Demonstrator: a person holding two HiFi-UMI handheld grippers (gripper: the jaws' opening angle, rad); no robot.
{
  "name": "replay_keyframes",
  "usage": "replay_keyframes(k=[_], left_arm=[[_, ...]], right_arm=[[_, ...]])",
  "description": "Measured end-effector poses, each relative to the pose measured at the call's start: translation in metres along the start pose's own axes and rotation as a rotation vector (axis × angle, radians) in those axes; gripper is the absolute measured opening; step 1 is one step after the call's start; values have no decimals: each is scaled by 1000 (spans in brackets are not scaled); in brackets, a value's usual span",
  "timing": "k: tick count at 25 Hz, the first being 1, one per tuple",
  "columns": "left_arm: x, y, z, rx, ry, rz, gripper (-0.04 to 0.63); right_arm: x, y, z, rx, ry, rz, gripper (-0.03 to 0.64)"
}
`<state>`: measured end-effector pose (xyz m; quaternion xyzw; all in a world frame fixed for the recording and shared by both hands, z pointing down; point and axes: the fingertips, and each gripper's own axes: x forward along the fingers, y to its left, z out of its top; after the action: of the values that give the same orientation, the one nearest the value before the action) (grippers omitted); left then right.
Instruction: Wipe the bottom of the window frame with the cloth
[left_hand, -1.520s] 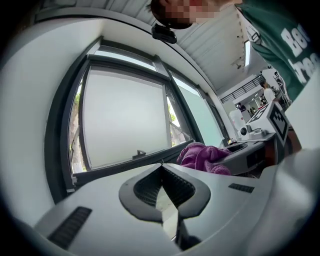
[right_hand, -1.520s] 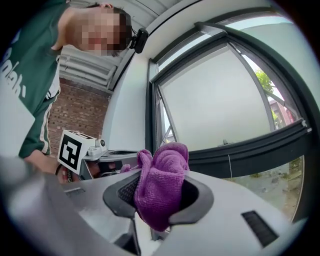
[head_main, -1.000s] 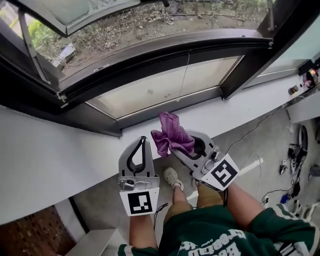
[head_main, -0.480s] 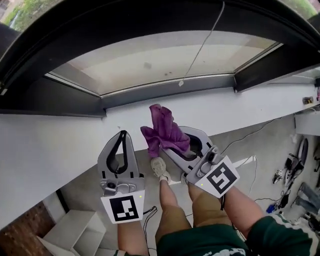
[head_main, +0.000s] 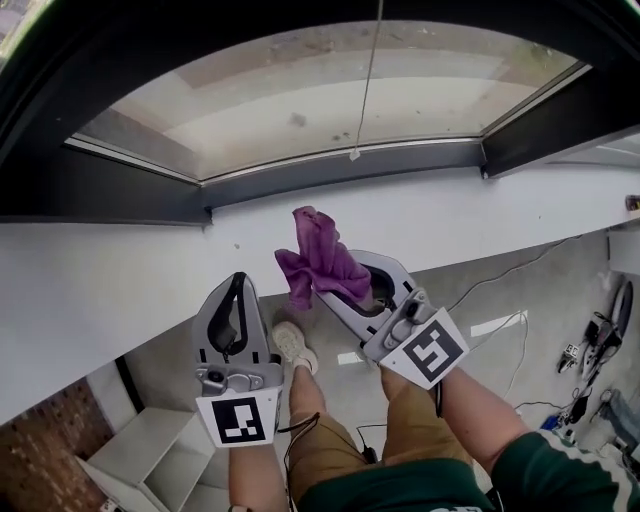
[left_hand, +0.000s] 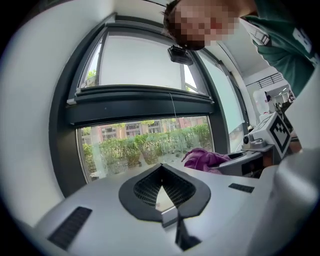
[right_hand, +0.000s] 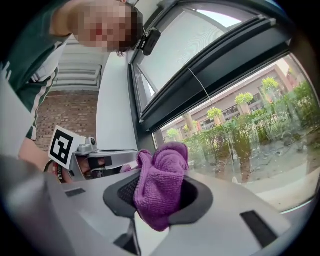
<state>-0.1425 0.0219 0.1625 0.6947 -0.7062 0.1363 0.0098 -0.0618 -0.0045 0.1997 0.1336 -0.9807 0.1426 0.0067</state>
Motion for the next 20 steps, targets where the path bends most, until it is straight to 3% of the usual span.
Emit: replay_keyframes(k=[5, 10, 15, 20], left_arm=[[5, 19, -38, 10, 4, -45, 7], [13, 50, -95, 63, -16, -115, 6], [26, 82, -139, 27, -53, -145, 6], [41, 122, -179, -57, -72, -100, 6]], right_arm=[[12, 0, -33, 33, 23, -56, 127], [50, 19, -87, -9, 69, -120, 127], [103, 27, -128, -23, 56, -136, 127], [157, 16, -174, -25, 93, -139, 127]])
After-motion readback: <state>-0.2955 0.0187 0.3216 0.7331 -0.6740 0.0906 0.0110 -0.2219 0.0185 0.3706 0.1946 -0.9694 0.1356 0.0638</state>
